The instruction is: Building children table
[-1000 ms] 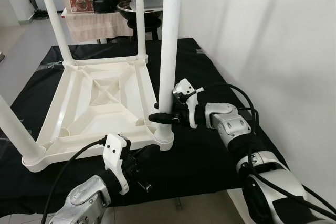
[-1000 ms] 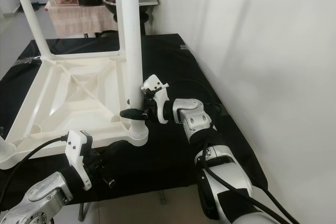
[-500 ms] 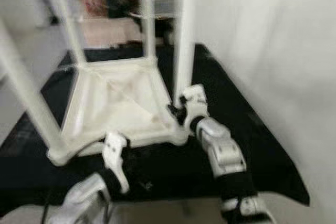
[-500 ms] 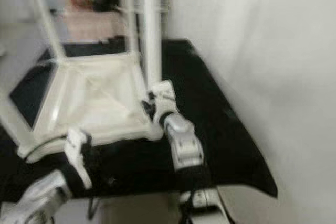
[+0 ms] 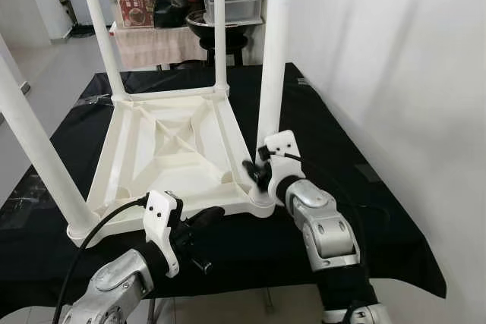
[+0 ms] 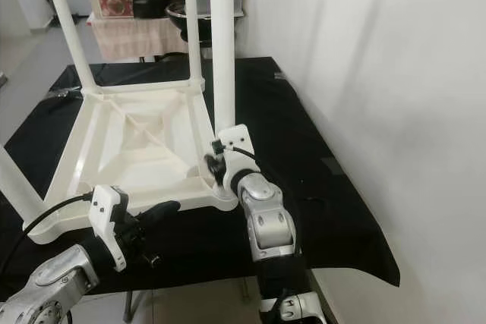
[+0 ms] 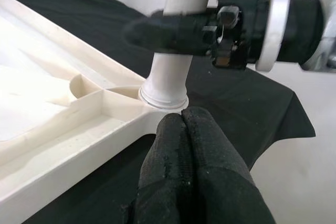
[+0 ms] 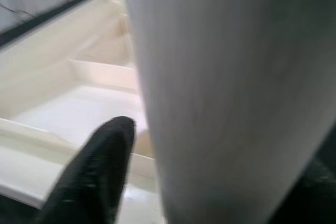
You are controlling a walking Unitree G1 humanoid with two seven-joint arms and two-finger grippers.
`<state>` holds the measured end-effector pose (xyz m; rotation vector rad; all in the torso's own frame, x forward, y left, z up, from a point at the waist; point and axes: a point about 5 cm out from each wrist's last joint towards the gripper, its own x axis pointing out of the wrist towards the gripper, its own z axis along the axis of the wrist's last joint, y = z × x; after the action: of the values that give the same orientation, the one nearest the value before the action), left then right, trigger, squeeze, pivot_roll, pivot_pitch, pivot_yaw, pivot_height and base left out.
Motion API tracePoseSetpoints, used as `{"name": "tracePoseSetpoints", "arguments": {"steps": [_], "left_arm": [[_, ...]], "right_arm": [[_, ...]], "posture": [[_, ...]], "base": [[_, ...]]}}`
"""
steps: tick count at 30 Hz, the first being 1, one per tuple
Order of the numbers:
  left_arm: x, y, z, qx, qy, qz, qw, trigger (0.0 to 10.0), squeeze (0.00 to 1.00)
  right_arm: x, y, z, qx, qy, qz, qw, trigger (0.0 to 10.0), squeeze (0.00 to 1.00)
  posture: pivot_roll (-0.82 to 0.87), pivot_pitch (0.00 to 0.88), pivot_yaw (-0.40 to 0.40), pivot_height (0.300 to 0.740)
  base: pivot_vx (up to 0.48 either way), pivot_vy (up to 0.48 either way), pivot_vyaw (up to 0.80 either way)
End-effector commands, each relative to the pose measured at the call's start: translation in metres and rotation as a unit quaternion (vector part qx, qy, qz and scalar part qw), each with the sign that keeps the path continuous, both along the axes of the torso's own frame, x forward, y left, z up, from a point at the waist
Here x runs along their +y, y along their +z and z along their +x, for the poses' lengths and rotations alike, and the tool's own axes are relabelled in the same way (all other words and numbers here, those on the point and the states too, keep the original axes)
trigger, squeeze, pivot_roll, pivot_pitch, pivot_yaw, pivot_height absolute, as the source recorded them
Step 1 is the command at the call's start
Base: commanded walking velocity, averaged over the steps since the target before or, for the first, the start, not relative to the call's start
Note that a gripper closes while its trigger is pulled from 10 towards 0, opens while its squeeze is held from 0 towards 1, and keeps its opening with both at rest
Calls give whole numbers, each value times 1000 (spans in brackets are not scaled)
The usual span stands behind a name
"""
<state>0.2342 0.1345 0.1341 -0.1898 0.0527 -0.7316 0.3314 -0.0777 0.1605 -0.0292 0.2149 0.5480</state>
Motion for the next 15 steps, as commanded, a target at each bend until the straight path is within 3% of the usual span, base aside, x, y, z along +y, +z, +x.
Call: {"name": "tracePoseSetpoints", "arguments": {"steps": [1, 2, 3, 4, 12, 15], "left_arm": [[-3, 0, 1, -1, -6, -3, 1000, 10000, 0], [-3, 0, 1, -1, -6, -3, 1000, 10000, 0], [-3, 0, 1, -1, -6, -4, 1000, 10000, 0], [-3, 0, 1, -1, -5, -5, 1000, 10000, 0], [-5, 0, -1, -1, -3, -7, 1000, 10000, 0], [-6, -1, -2, 0, -4, -8, 1000, 10000, 0]], "right_arm": [[9, 20, 3, -35, 115, 35, 992, 10000, 812], [9, 20, 3, -35, 115, 35, 992, 10000, 812], [6, 24, 5, -44, 154, 35, 986, 10000, 337], [1, 28, 7, -58, 195, 26, 979, 10000, 0], [-11, 34, 12, -70, 312, -7, 948, 10000, 0], [-15, 37, 22, -60, 348, -13, 936, 10000, 0]], "posture": [[39, 0, -27, 740], [39, 0, -27, 740], [40, 0, -28, 740], [44, 0, -32, 740], [56, 0, -41, 740], [64, 0, -44, 740]], "base": [[0, 0, 0], [0, 0, 0], [0, 0, 0], [0, 0, 0], [0, 0, 0], [0, 0, 0]]}}
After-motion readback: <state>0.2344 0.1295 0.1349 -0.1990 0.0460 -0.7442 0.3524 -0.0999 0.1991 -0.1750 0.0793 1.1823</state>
